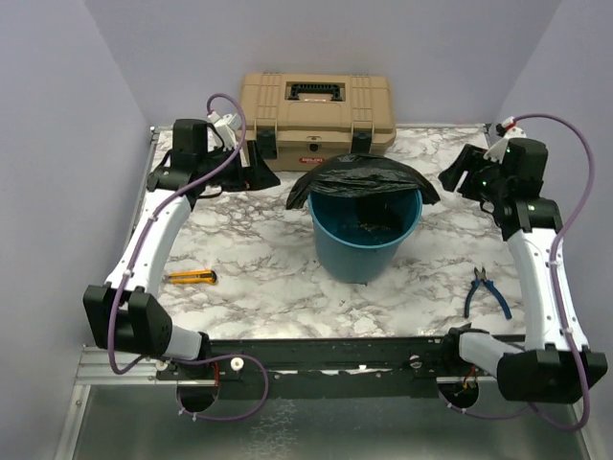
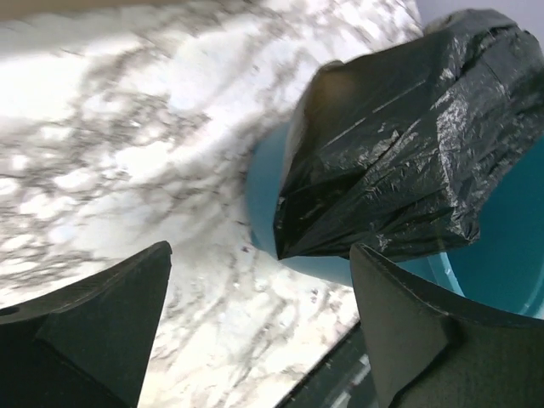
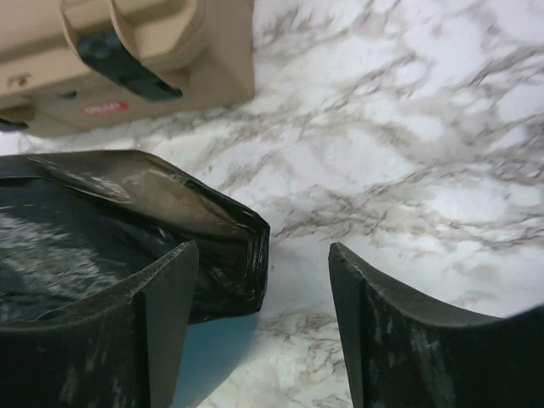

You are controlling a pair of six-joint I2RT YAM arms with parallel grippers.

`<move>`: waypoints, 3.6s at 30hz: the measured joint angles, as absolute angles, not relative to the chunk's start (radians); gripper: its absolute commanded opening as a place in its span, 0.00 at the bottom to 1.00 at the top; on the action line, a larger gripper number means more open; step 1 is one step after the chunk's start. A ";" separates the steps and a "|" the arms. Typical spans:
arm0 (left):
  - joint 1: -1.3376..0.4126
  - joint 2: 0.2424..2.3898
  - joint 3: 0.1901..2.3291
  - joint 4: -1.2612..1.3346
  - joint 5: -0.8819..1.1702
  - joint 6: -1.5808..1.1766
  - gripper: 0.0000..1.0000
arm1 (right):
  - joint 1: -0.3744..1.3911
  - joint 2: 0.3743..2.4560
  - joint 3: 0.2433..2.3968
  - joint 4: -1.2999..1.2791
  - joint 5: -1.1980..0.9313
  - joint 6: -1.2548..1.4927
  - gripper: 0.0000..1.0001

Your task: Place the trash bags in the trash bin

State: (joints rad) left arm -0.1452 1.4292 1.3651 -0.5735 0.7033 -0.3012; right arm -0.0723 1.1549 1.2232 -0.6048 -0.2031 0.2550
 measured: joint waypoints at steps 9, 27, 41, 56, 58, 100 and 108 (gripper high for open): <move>-0.154 1.233 1.370 -0.590 0.570 -0.248 0.86 | -0.073 0.968 1.229 -0.595 -0.323 0.350 0.61; -0.311 1.057 1.056 -0.207 0.430 -0.889 0.91 | -0.073 0.864 0.945 -0.376 -0.436 0.905 0.65; -0.415 1.160 1.034 -0.115 0.331 -0.981 0.90 | -0.073 0.960 0.896 -0.244 -0.476 1.047 0.50; -0.428 1.177 1.032 -0.099 0.303 -0.988 0.87 | -0.073 0.977 0.863 -0.179 -0.493 1.082 0.01; -0.429 1.179 1.032 -0.098 0.303 -0.987 0.87 | -0.073 0.978 0.861 -0.176 -0.495 1.082 0.00; -0.490 1.085 0.955 -0.099 0.381 -0.982 0.79 | -0.073 0.613 0.861 -0.593 -0.590 0.879 0.00; -0.534 1.048 0.896 -0.100 0.356 -1.037 0.79 | -0.073 0.569 0.844 -0.605 -0.620 0.873 0.00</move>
State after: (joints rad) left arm -0.5343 1.0481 0.8959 -0.0998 0.3561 -1.0374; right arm -0.0734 0.5686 0.8436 -0.6052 -0.6197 0.8730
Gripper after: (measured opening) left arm 0.790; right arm 0.006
